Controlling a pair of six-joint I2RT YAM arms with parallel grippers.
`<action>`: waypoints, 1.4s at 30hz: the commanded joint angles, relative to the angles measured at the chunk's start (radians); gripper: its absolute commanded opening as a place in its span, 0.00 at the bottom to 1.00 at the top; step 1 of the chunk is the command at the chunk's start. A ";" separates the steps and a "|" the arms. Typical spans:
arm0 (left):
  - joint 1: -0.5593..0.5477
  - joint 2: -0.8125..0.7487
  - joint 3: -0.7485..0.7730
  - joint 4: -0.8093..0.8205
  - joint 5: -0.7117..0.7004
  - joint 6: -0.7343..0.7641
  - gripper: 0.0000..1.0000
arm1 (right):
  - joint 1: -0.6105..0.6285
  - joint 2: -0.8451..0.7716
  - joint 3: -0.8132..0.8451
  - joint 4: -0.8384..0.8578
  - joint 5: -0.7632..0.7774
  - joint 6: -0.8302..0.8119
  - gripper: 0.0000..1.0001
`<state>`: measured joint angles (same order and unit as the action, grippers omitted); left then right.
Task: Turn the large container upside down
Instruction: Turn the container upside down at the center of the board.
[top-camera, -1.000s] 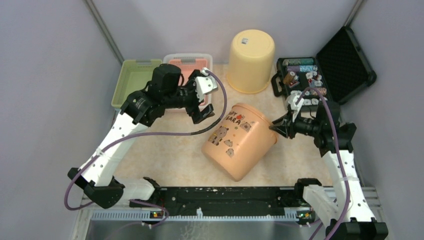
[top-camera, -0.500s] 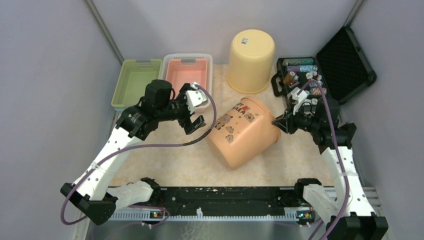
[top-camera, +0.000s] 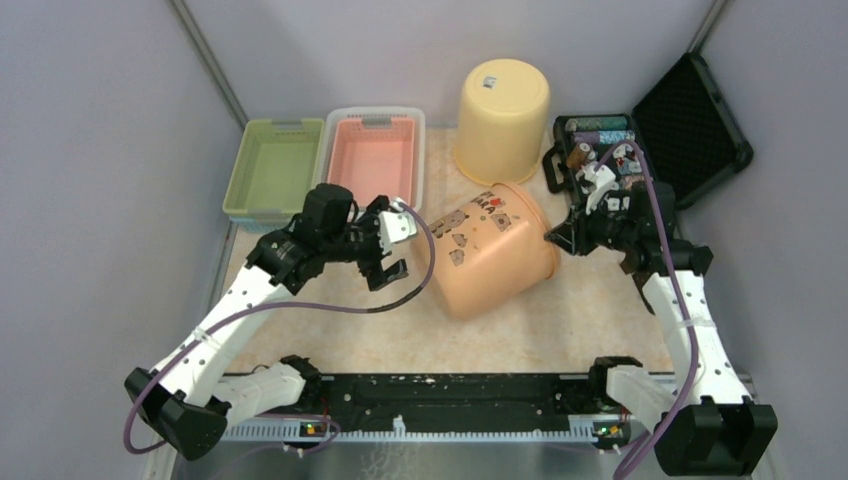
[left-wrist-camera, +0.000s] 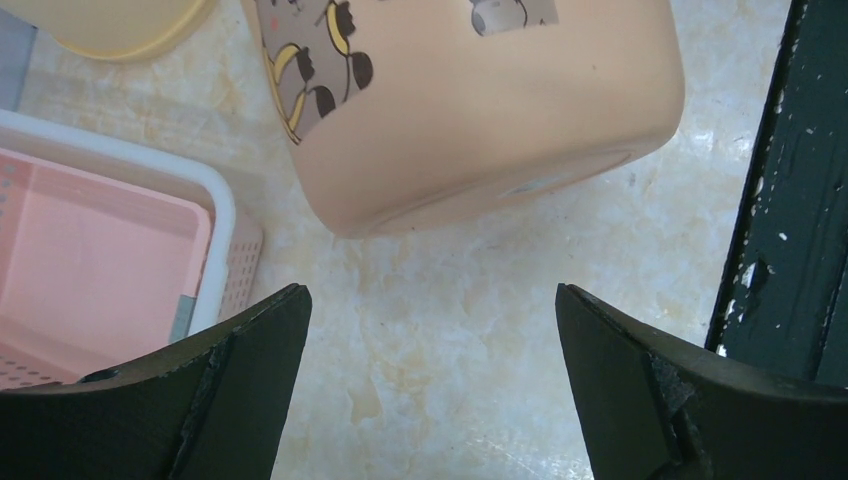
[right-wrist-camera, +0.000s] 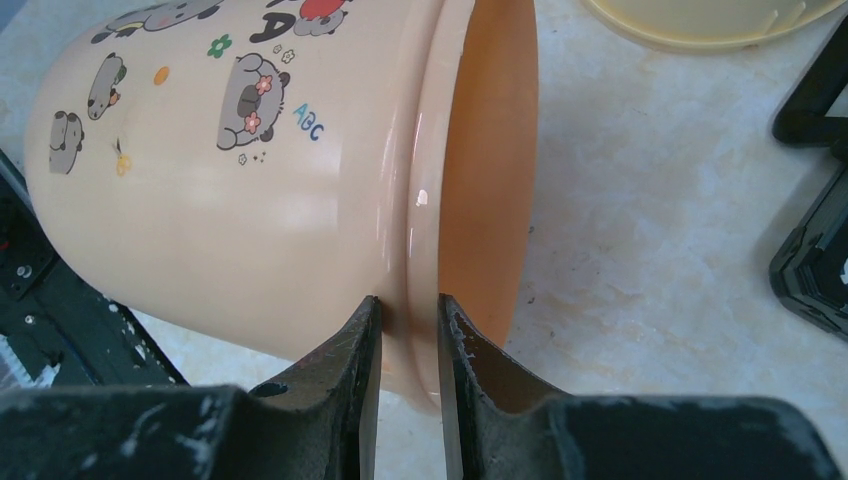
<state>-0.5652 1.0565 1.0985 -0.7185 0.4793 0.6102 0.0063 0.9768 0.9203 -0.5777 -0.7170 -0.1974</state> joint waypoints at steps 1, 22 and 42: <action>0.003 0.004 -0.063 0.110 0.034 0.081 0.99 | 0.004 0.014 0.054 -0.053 0.006 0.027 0.12; 0.001 0.119 -0.147 0.332 0.131 0.185 0.99 | -0.002 0.059 0.022 -0.024 -0.082 0.018 0.12; -0.001 0.124 -0.083 0.354 0.252 0.092 0.99 | -0.003 0.094 0.039 -0.049 -0.218 0.008 0.13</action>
<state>-0.5541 1.1893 0.9554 -0.4065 0.6136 0.7593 -0.0097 1.0504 0.9318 -0.5926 -0.8349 -0.2008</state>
